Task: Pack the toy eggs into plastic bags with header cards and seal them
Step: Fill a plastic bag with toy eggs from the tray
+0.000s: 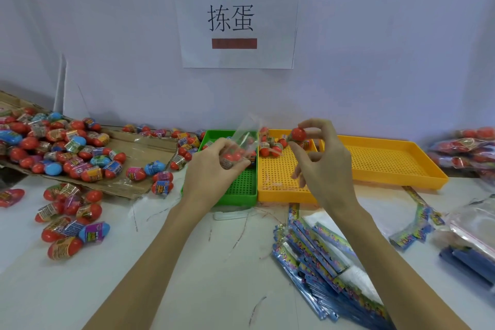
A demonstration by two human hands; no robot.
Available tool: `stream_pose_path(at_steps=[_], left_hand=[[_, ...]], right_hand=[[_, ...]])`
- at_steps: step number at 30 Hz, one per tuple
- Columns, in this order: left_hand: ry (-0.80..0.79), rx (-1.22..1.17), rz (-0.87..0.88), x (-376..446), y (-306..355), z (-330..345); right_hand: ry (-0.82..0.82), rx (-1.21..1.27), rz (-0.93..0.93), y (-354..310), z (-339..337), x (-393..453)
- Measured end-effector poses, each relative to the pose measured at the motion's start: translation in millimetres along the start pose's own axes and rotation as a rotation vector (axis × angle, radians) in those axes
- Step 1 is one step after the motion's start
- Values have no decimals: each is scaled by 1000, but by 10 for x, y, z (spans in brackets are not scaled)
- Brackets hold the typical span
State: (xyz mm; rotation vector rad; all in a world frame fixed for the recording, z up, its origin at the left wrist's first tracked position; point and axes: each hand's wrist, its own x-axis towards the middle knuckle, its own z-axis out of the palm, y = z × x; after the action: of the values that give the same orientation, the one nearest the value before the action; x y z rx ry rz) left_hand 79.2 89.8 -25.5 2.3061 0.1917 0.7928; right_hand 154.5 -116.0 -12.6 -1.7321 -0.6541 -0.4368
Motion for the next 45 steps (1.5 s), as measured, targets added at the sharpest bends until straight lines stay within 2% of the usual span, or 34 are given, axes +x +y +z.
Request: stream_pose_path(at_steps=[4,6,8,10,13,14,18,21,25,27,31,35,45], left_hand=[[92,-18,-82,38,-57,-32],[111,-25,-88,37,-49,-35],[111,-28,-88,33,-41,-27],[102,-26,-83,32,-33,-14],[94,-27,-71,42,-42,-8],[89,-30,-69,44,-45,-12],[58,-56,-66,42,-45,-21],[19,-79,-51,39,-31,-8],[-38,-106,2,31,-13,-2],[-70,-104,37,20,3,8],[-125,-62,121,-8,38,41],[-140,-69,177,-27,74,48],[-162,-49,240,-40,92,52]], right_hand=[[-231,-372,-84,157,-98,36],[-368,-456,-128,184,-83,33],[-425,-451,-136,189,-34,4],[-408,-296,-75,178,29,-27],[-372,69,165,126,95,-37],[-353,56,174,129,94,-32],[-308,-381,18,217,-1,-10],[-202,-411,-5,275,-62,24],[55,-40,46,148,-67,57],[118,143,17,20,-48,57],[38,246,-111,-158,36,-3],[-50,64,-185,-182,110,-69],[-207,-162,-313,-165,36,-51]])
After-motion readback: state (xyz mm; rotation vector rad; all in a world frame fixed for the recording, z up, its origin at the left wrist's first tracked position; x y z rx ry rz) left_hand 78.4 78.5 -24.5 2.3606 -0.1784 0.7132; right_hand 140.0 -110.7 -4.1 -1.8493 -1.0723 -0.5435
